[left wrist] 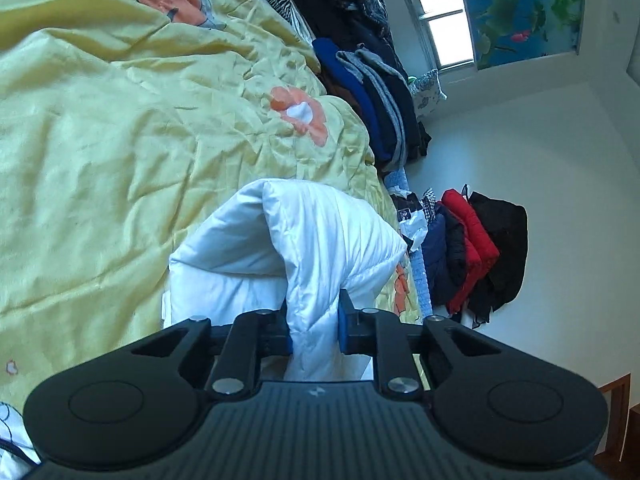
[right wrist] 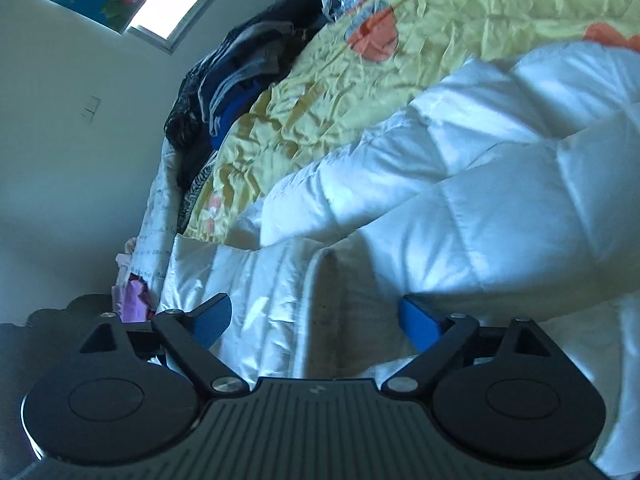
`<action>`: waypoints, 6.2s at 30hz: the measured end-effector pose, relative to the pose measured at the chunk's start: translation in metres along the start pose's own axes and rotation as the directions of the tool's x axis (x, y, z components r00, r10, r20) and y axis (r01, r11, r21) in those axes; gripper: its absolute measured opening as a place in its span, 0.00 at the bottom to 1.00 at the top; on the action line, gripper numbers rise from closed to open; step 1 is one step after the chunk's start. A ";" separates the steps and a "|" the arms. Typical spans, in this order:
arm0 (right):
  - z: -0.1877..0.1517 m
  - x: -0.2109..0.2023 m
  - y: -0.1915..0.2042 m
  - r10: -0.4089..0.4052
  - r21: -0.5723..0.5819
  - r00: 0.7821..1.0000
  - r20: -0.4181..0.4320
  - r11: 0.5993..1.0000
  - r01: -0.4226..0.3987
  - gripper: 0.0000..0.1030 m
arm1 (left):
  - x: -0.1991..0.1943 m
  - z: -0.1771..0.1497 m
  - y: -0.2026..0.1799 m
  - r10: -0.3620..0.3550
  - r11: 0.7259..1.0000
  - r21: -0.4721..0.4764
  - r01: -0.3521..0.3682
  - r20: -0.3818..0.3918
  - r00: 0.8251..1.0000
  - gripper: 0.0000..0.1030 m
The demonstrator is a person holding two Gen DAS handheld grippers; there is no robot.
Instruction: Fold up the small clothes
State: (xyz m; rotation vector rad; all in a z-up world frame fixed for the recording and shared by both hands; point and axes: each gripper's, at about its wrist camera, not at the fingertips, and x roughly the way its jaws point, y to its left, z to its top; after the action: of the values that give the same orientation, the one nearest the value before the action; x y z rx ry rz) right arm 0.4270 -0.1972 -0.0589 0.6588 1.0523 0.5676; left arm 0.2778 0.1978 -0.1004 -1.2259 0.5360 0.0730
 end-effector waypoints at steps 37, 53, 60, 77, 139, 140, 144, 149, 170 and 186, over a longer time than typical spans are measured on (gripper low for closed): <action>0.027 -0.124 0.007 0.203 -0.099 0.974 0.104 0.976 -0.193 0.13 | -0.007 -0.082 -0.068 0.002 0.975 0.220 0.009 -0.049 0.999 0.18; 0.009 -0.173 -0.075 0.160 0.025 0.969 0.189 0.986 -0.167 0.13 | 0.011 -0.132 -0.084 0.007 0.968 0.248 0.034 -0.160 0.987 0.17; 0.003 -0.181 -0.109 0.086 0.068 0.978 0.189 0.993 -0.100 0.13 | 0.027 -0.166 -0.090 0.057 0.936 0.352 0.013 -0.189 0.980 0.17; -0.027 -0.139 -0.163 -0.022 0.187 0.984 0.176 0.982 -0.012 0.24 | 0.005 -0.164 -0.088 0.110 0.827 0.549 0.120 -0.368 0.924 0.58; -0.132 -0.112 -0.027 -0.298 -0.435 0.849 0.437 0.756 0.489 0.96 | 0.028 -0.145 -0.089 0.168 0.302 0.937 -0.174 0.128 0.977 0.85; -0.135 -0.112 -0.031 -0.309 -0.433 0.859 0.409 0.762 0.481 0.96 | 0.029 -0.149 -0.087 0.173 0.281 0.944 -0.171 0.125 0.977 0.85; -0.151 -0.100 -0.045 -0.344 -0.486 0.865 0.365 0.722 0.493 0.96 | 0.039 -0.150 -0.079 0.206 0.291 0.943 -0.159 0.101 0.973 0.86; -0.163 -0.081 -0.040 -0.384 -0.556 0.849 0.364 0.641 0.529 0.96 | 0.049 -0.152 -0.070 0.227 0.304 0.939 -0.161 0.093 0.970 0.88; -0.164 -0.085 -0.043 -0.357 -0.541 0.858 0.368 0.668 0.510 0.97 | 0.113 -0.058 -0.092 0.343 0.488 0.861 -0.142 -0.040 0.938 0.96; -0.162 -0.087 -0.046 -0.342 -0.529 0.865 0.367 0.689 0.496 0.97 | 0.075 -0.104 -0.085 0.162 0.309 0.874 -0.376 0.342 0.926 1.00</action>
State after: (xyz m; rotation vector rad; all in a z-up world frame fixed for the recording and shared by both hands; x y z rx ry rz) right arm 0.2499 -0.2540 -0.0957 -0.1060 0.6887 0.3689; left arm 0.3351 0.0562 -0.0824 0.0612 0.4836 0.1466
